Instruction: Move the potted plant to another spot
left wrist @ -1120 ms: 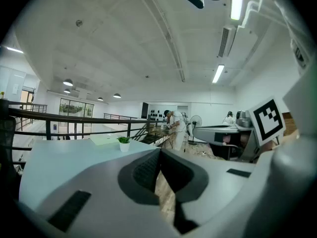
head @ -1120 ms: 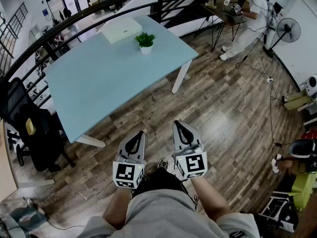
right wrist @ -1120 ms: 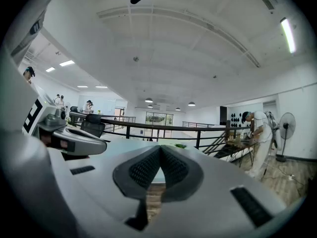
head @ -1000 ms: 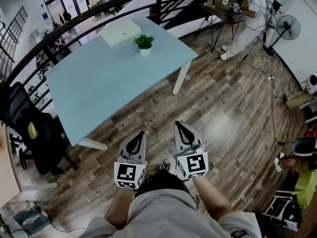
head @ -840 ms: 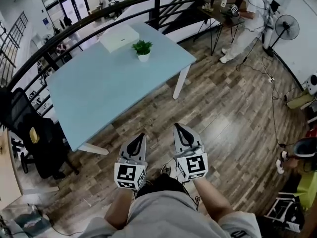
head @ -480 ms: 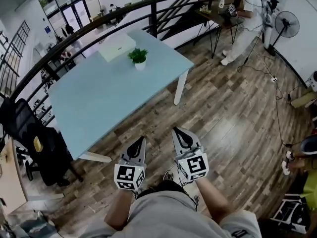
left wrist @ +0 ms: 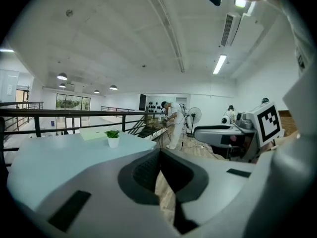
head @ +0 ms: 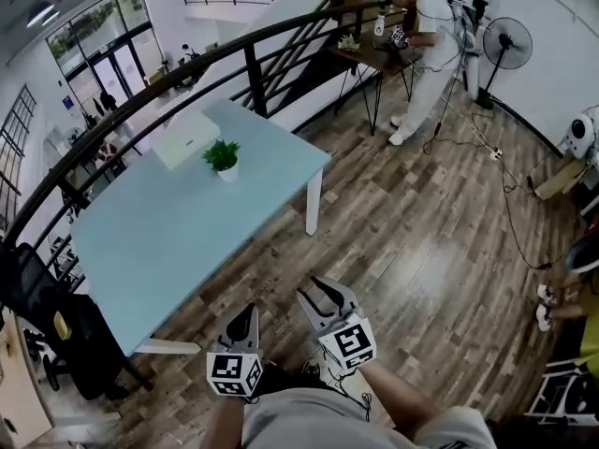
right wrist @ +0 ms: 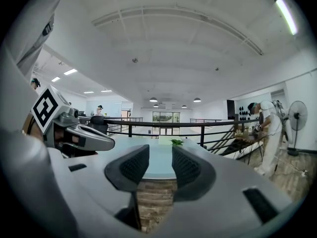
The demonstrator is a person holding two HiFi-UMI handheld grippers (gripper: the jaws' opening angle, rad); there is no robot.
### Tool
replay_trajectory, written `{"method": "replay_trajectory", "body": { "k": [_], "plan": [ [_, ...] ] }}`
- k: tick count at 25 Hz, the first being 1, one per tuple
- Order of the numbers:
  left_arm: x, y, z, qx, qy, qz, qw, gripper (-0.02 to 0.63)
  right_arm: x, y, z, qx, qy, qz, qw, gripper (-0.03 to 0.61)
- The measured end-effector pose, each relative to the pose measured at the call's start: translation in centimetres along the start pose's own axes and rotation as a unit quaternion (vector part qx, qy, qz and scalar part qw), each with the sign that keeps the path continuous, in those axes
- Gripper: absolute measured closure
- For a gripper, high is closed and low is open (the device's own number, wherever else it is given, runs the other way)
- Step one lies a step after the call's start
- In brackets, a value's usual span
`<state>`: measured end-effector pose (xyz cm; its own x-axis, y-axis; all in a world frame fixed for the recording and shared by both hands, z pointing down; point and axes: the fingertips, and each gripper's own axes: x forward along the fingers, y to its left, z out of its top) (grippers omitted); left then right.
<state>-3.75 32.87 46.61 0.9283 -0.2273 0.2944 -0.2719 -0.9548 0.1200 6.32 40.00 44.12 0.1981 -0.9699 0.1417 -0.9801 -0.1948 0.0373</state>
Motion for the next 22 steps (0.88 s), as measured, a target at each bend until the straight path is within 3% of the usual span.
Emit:
{"method": "replay_trajectory", "body": {
  "k": [6, 11, 22],
  "plan": [
    [2.0, 1.6, -0.1, 0.002, 0.02, 0.001, 0.9998, 0.601, 2.4, -1.9, -1.0, 0.018, 0.015, -0.005, 1.0, 0.394],
    [6.9, 3.6, 0.3, -0.001, 0.023, -0.01, 0.9997, 0.601, 5.9, -5.0, -1.3, 0.013, 0.019, -0.008, 1.0, 0.373],
    [19.4, 12.0, 6.8, 0.01, 0.007, -0.045, 0.9989, 0.601, 17.8, -12.4, 1.1, -0.006, 0.03, -0.018, 0.999, 0.333]
  ]
}}
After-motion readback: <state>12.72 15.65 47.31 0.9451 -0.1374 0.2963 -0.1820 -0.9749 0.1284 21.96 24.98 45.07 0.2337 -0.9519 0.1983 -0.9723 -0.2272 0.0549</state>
